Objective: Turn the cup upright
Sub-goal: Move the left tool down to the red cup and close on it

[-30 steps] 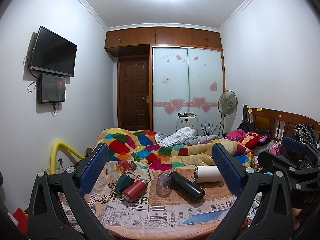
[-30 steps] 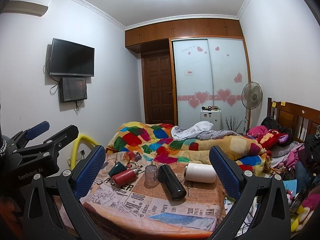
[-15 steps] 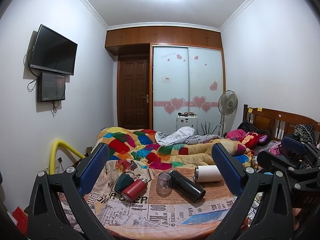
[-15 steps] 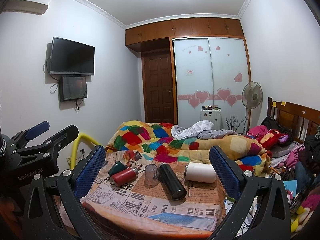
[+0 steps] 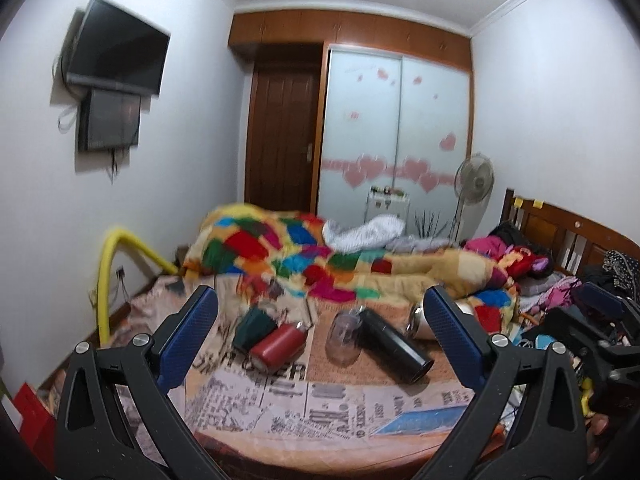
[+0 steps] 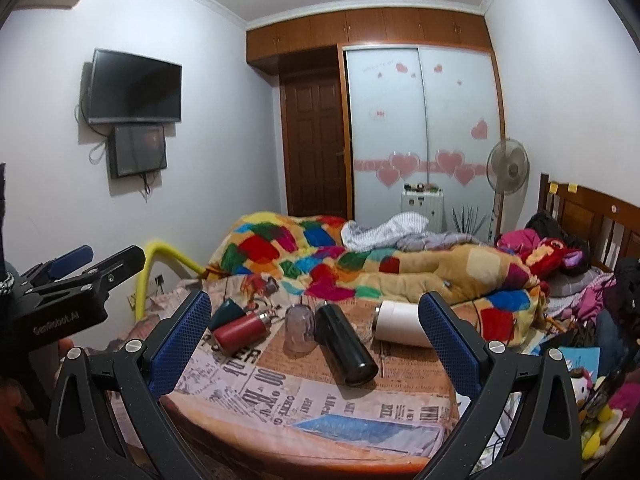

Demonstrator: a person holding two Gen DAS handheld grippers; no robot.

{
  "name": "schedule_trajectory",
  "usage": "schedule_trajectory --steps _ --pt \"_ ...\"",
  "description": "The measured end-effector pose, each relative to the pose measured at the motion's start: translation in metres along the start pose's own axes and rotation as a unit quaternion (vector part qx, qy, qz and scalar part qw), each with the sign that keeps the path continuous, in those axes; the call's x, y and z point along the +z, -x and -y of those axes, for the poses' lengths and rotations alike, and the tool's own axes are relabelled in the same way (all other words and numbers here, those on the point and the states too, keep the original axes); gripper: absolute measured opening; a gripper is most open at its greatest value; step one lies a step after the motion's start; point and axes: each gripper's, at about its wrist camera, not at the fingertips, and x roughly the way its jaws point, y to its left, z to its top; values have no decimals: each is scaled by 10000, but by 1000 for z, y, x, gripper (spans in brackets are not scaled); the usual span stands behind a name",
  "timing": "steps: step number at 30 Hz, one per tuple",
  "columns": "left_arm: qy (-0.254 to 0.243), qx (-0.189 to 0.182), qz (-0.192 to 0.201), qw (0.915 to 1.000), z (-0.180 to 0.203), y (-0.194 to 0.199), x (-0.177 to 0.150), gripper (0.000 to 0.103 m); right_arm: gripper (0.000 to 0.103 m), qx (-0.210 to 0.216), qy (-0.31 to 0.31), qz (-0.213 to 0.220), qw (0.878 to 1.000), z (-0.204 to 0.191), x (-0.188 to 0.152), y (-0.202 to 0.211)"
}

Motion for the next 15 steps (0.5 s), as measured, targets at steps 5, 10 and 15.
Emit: schedule_trajectory --steps 5,10,15 --pt "80 246 -834 9962 -34 -71 -22 103 103 -100 -20 -409 9991 5 -10 -33" --pt "119 462 -1729 9838 -68 -151 -52 92 103 -233 -80 -860 9960 11 -21 -68" --pt "-130 292 -2366 9711 -80 -219 -78 79 103 -329 -178 -1248 9915 20 -32 -95"
